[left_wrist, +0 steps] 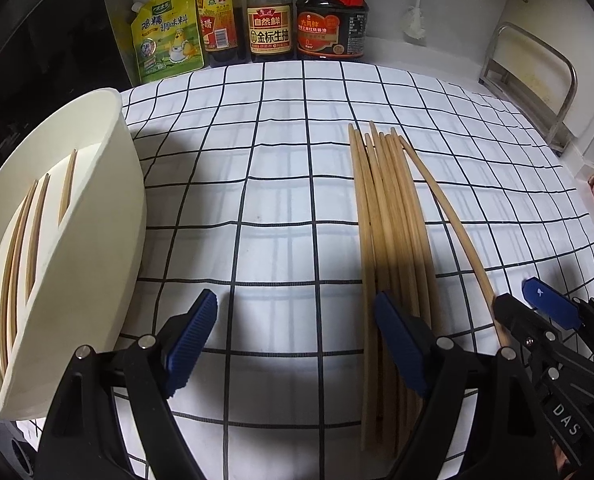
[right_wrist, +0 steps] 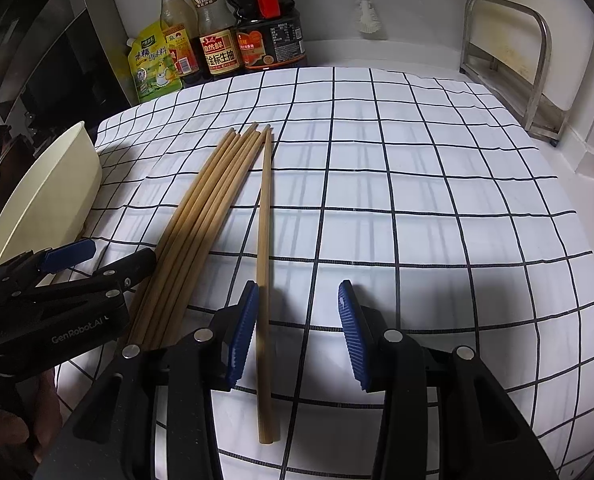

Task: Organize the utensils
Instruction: 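Close the right tool on one wooden chopstick while the left tool grasps another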

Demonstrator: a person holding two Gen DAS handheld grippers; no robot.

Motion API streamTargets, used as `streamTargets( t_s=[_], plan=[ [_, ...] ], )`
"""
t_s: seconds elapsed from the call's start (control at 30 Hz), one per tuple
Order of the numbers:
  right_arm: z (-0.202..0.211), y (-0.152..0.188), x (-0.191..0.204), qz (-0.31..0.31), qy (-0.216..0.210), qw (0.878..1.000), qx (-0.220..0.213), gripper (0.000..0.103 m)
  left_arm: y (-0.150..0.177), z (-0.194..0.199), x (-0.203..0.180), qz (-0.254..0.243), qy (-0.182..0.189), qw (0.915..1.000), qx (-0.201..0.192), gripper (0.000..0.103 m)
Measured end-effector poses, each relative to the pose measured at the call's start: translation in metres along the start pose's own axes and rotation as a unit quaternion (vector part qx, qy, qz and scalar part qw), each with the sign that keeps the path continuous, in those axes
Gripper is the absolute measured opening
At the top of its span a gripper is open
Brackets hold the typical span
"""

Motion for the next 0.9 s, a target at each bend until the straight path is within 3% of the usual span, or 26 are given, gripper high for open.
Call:
streamTargets(
  t_s=[0.27, 0.5, 0.6, 0.67, 0.77, 0.9],
  plan=[
    [0.000, 0.000, 0.000, 0.001, 0.003, 1.000, 0.000, 0.040, -0.001, -0.007, -0.003, -0.010, -0.012, 0.9999, 0.005, 0.084],
    [-0.008, -0.004, 0.011, 0.036, 0.047, 0.998, -0.001, 0.041, -0.005, -0.013, 0.000, 0.006, -0.003, 0.9999, 0.016, 0.088],
    [-0.011, -0.007, 0.013, 0.039, 0.054, 0.998, -0.002, 0.041, -0.006, -0.014, 0.000, 0.010, 0.001, 0.9999, 0.012, 0.085],
    [-0.011, -0.007, 0.013, 0.042, 0.057, 0.998, -0.004, 0.041, -0.006, -0.013, -0.002, 0.007, 0.006, 0.9999, 0.007, 0.079],
    [-0.012, -0.006, 0.017, 0.049, 0.056, 0.997, -0.008, 0.038, -0.007, -0.009, -0.009, 0.000, 0.011, 0.9999, 0.000, 0.058],
    [-0.011, -0.006, 0.019, 0.054, 0.054, 0.997, -0.009, 0.007, -0.005, -0.005, -0.018, -0.010, 0.020, 0.9997, -0.004, 0.027]
  ],
)
Point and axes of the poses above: each gripper's, at about its wrist camera, not at the fingertips, and z roughly against the way its jaws point, x to its left, y to its underside, the point moved 6 cm from there along -z, roughly the way its jaws point, and after that the axes turned 3 degrees about -z, right-handed, at the moved point
